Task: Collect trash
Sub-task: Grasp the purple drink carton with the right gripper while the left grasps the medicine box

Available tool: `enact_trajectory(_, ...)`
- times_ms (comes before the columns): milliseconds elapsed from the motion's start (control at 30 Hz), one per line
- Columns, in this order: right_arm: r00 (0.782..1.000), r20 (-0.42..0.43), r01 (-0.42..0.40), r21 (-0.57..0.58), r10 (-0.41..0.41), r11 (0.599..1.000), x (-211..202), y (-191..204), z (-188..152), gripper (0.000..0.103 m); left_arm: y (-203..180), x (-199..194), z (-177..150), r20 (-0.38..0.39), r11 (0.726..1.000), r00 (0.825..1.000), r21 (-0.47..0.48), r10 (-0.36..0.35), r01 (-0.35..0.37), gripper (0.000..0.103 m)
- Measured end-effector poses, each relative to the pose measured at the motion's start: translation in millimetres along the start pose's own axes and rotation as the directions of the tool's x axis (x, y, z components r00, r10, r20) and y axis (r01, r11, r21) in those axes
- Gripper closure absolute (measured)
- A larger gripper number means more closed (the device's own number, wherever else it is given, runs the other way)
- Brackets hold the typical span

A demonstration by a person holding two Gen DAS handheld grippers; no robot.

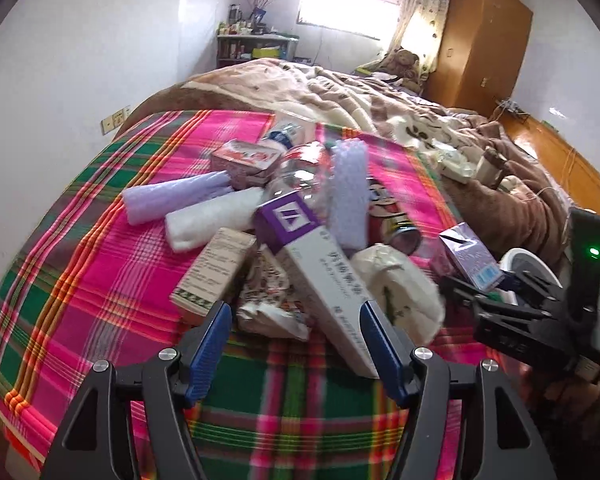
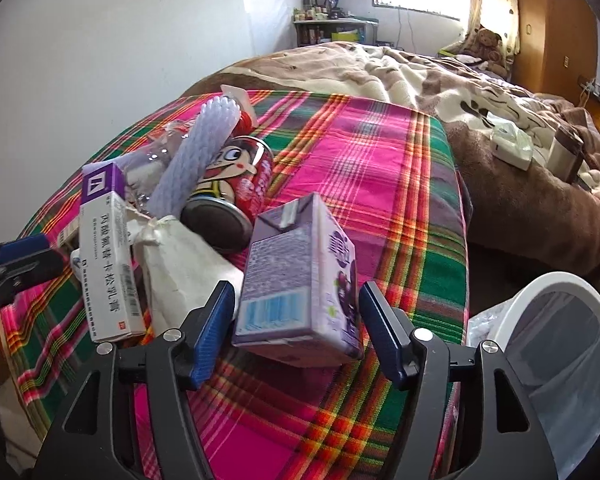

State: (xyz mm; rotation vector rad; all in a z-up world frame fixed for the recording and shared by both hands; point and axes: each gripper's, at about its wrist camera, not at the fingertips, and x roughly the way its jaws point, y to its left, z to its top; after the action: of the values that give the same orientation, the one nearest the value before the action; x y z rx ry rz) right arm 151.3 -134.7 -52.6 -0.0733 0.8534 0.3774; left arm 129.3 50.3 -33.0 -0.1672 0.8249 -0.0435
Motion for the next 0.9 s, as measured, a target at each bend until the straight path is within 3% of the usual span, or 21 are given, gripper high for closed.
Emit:
enact_trajectory(167, 1.0, 0.007, -0.006, 0.034, 0.005, 0.999, -3, -5, -2, 0.039, -26, 8, 0, 0.009, 1.0, 1.0, 0.004, -0.018, 0.018, 0.036)
enact_trajectory(267, 1.0, 0.019, 0.006, 0.03, -0.007, 1.0, -7, -5, -4, 0.06, -26, 22, -1, 0.004, 0.999, 1.0, -0.049, 0.013, -0.013, 0.036)
enact_trajectory(400, 0.999, 0.041, 0.01, 0.042, -0.012, 0.999, -13, -6, -6, 0.06, -29, 31, 0, 0.018, 0.993, 0.994, -0.052, 0.109, -0.108, 0.037)
enact_trajectory(700, 0.998, 0.048, -0.03, 0.046, 0.028, 0.998, -17, -3, -8, 0.06, -40, 55, 10, -0.011, 0.975, 0.975, -0.011, 0.222, -0.222, 0.036)
enact_trajectory(800, 0.998, 0.057, -0.024, 0.054, 0.021, 0.998, -21, -3, -11, 0.06, -47, 65, 9, -0.013, 0.969, 0.969, 0.039, 0.246, -0.245, 0.037)
enact_trajectory(900, 0.998, 0.063, -0.022, 0.067, 0.017, 0.998, -24, -6, -13, 0.06, -45, 61, 8, -0.005, 0.975, 0.975, 0.032, 0.221, -0.221, 0.042)
